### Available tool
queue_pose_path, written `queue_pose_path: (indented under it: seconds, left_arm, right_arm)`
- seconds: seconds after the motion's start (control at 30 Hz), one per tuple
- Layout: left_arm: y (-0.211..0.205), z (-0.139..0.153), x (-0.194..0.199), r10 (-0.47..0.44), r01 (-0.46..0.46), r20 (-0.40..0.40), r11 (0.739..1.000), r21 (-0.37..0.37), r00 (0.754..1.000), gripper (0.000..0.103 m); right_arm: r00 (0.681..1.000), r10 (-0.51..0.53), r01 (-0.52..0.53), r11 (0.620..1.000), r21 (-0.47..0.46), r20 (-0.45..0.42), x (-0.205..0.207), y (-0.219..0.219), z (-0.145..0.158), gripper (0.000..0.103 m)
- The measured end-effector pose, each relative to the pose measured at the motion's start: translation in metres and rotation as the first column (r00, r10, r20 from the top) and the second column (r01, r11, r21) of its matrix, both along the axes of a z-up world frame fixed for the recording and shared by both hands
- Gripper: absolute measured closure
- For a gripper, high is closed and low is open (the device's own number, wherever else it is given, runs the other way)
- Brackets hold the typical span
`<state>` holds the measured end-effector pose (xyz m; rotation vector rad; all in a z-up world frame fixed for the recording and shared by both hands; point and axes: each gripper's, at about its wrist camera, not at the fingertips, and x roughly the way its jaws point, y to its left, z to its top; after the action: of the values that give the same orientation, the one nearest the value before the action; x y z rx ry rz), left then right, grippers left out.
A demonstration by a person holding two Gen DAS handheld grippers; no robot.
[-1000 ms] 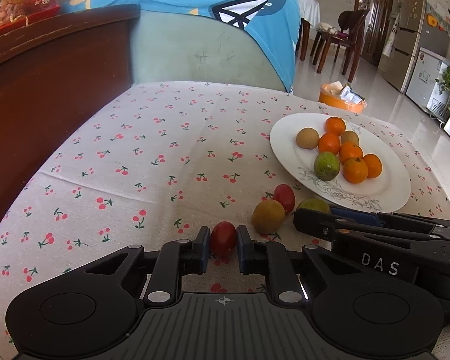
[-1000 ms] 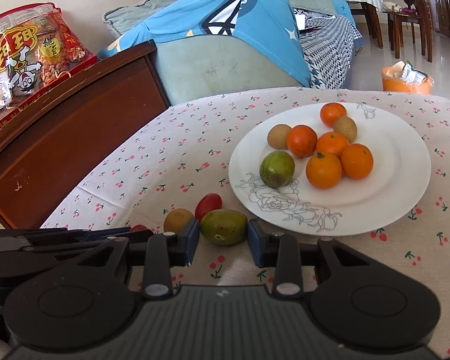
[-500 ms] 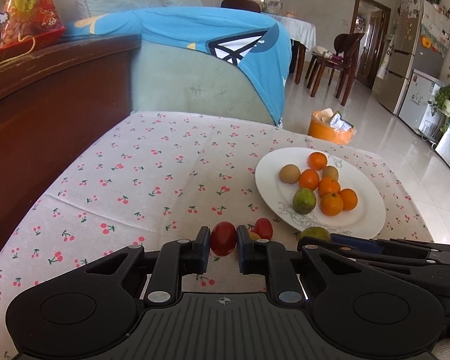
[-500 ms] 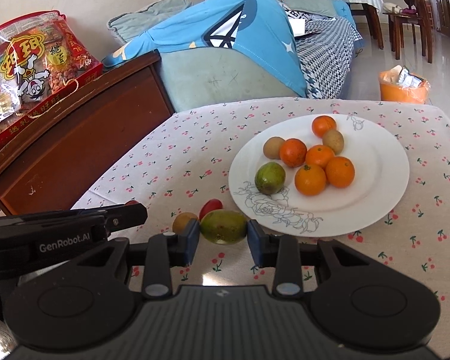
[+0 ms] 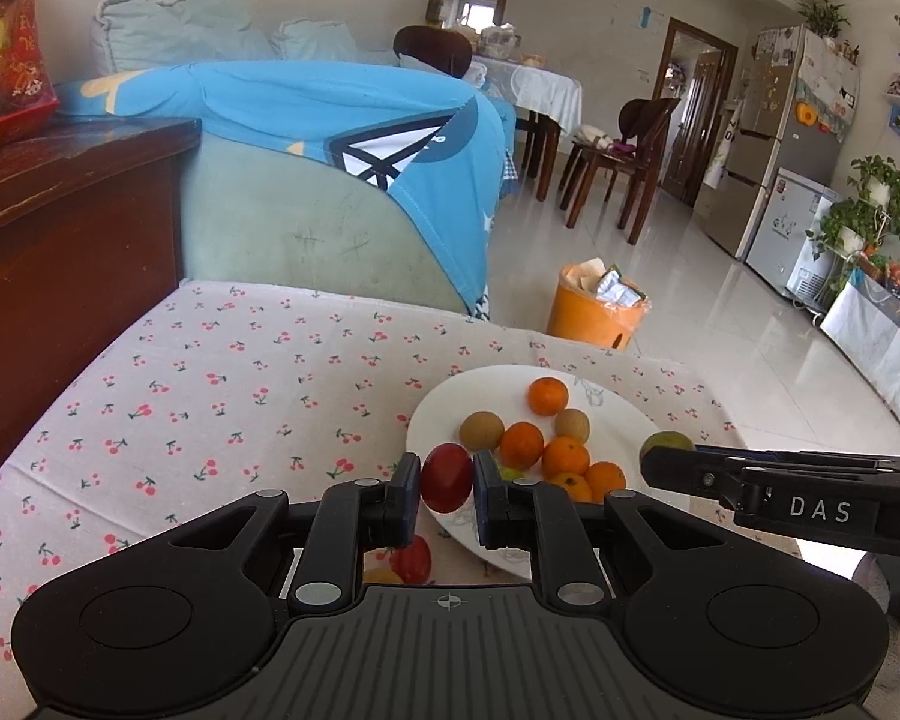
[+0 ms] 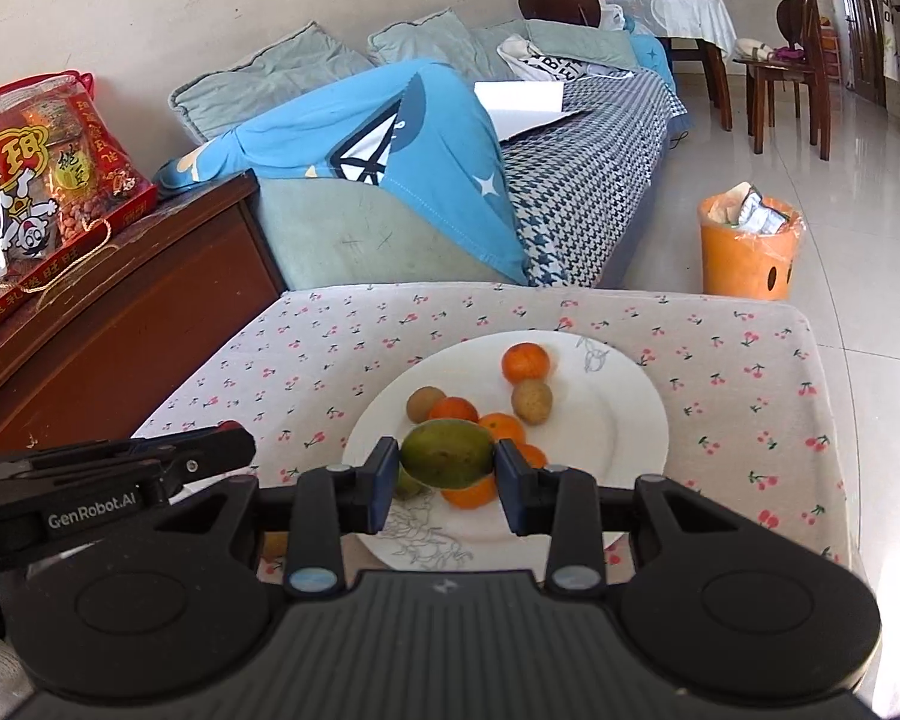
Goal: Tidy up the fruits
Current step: 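Carry the tomato and mango onto the plate and open both grippers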
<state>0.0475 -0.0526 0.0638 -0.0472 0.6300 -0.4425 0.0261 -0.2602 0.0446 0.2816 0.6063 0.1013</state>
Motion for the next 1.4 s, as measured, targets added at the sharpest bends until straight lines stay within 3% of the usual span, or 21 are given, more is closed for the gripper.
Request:
queue_pose_path:
  seconds: [0.27,0.83,1.4]
  left_arm:
    - [-0.017,-0.017,0.029,-0.002,0.002,-0.047,1.000,-0.003,0.999,0.087]
    - [-0.034,-0.042,0.058,-0.010,0.010,-0.105,1.000,0.004,0.994,0.087]
    - [-0.013,-0.008,0.043,0.045,-0.043,-0.086,0.999,0.022,0.995,0.062]
  right_arm:
    - [0.994,-0.094,0.096,0.994,0.048,-0.048,0.017,-0.026,-0.020,0.068]
    - [0.982,-0.163,0.173,0.979,0.109,-0.098,0.039,-0.040,-0.043,0.065]
    - [0.993,-0.102,0.109,0.988,0.112,-0.066,0.023,-0.020,-0.030,0.064]
